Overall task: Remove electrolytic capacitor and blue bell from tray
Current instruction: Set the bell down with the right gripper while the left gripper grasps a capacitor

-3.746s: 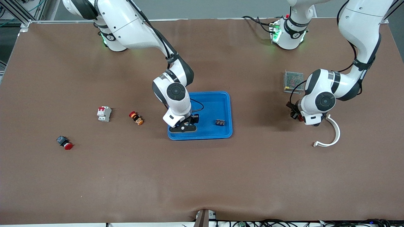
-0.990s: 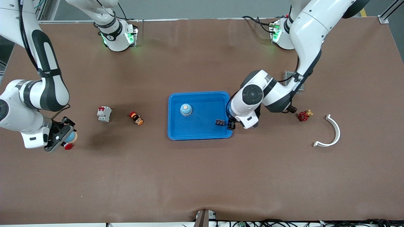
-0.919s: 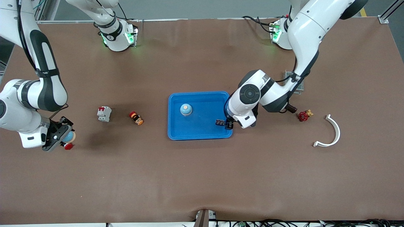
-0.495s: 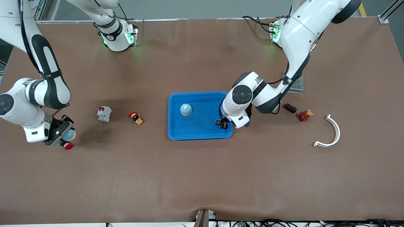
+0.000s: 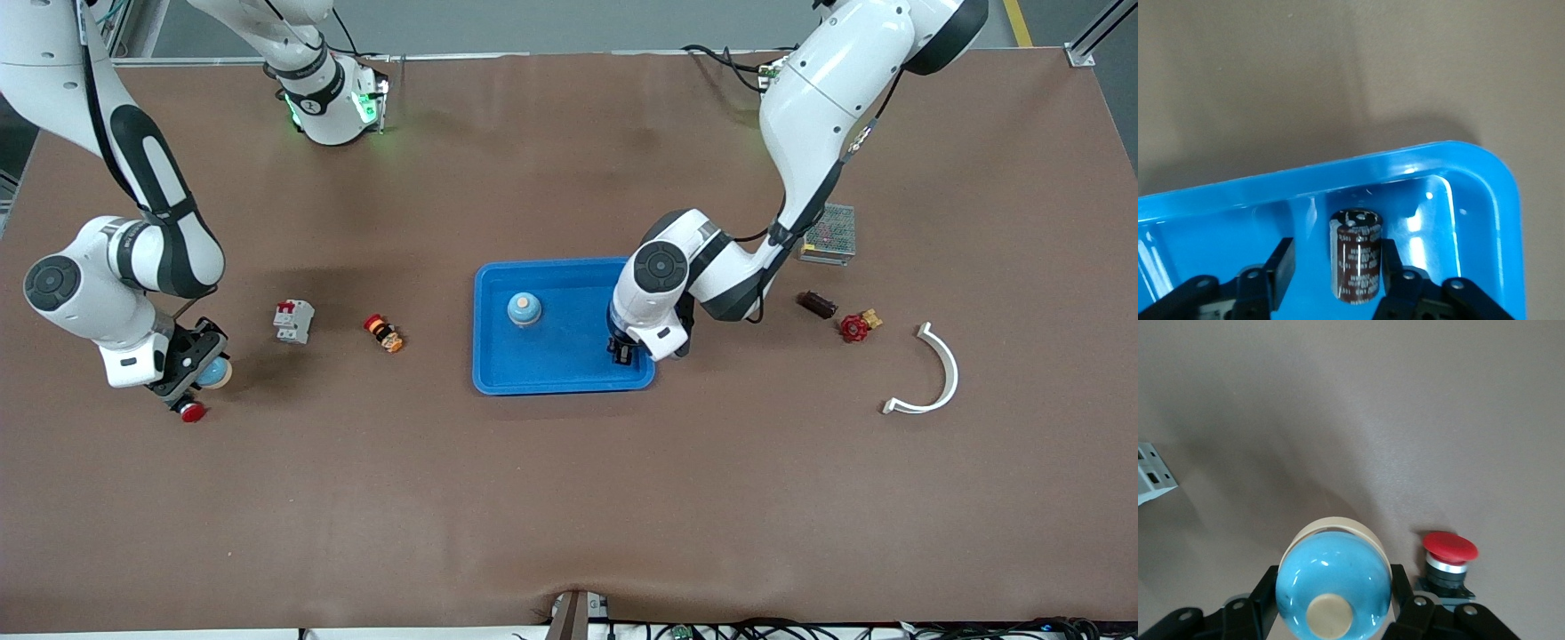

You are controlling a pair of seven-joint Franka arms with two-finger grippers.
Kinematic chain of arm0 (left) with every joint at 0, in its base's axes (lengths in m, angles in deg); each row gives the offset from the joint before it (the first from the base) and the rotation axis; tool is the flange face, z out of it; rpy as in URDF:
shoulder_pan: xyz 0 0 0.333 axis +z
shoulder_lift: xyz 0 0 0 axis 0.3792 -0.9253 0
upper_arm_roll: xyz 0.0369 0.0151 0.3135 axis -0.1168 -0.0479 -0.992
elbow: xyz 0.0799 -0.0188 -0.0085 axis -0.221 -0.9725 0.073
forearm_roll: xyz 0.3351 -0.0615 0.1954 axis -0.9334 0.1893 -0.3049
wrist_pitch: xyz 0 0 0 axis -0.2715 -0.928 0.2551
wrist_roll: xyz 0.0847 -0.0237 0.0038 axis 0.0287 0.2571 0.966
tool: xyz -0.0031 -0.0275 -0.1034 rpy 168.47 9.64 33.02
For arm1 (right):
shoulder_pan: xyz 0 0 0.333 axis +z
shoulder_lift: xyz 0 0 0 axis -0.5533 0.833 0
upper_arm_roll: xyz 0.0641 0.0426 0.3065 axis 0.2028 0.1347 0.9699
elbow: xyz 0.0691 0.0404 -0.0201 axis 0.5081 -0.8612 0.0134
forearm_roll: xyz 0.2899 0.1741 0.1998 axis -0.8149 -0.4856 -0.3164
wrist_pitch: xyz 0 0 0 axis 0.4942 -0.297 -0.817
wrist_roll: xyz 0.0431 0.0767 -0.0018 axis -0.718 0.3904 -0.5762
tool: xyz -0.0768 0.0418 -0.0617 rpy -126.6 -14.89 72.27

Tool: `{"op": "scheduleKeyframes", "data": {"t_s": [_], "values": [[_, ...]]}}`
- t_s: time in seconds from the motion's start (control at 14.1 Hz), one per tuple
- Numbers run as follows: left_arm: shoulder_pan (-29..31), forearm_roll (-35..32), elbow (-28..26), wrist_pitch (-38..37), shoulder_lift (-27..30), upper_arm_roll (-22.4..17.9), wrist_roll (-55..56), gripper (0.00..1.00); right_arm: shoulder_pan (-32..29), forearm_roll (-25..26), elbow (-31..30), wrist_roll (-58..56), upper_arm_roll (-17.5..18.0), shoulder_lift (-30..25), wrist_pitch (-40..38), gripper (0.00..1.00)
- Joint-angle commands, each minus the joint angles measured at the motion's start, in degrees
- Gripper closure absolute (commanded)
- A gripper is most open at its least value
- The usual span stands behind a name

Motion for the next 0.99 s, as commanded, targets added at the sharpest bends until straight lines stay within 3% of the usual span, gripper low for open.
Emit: {"op": "scheduleKeyframes", "data": {"t_s": [0.0, 0.07, 0.14, 0.35, 0.57, 0.85, 0.92], "values": [[-1.02, -0.22, 1.05, 0.43, -0.53, -1.11, 0.85, 0.76, -1.51, 0.43, -0.7, -0.83, 1.16, 0.55, 1.14, 0.52], [-1.02, -0.22, 1.05, 0.43, -0.44, -1.11, 0.76, 0.96, -1.51, 0.34, -0.88, -0.83, 1.16, 0.9, 1.84, 0.52], [-1.02, -0.22, 1.05, 0.43, -0.09, -1.11, 0.76, 1.0, -1.51, 0.34, -1.66, -0.83, 1.16, 1.08, 3.33, 0.52], [-0.41, -1.26, 2.45, -0.53, 1.57, -1.2, 0.41, 1.0, -1.51, 0.34, -3.95, -0.75, 1.16, 1.78, 8.08, 0.52], [1.17, -5.04, 2.81, -5.79, 5.52, -1.11, -0.98, 1.0, -1.6, 0.25, -4.04, -0.75, 1.16, 2.92, 9.14, 0.52], [5.38, -5.05, 2.64, -10.8, 10.0, -1.02, -8.79, 1.0, -1.6, 0.16, -3.95, -0.66, 1.16, 3.1, 9.14, 0.52], [6.7, -5.05, 2.37, -13.25, 11.15, -0.93, -12.47, 1.0, -1.6, 0.16, -3.87, -0.75, 1.16, 3.1, 9.06, 0.38]]}}
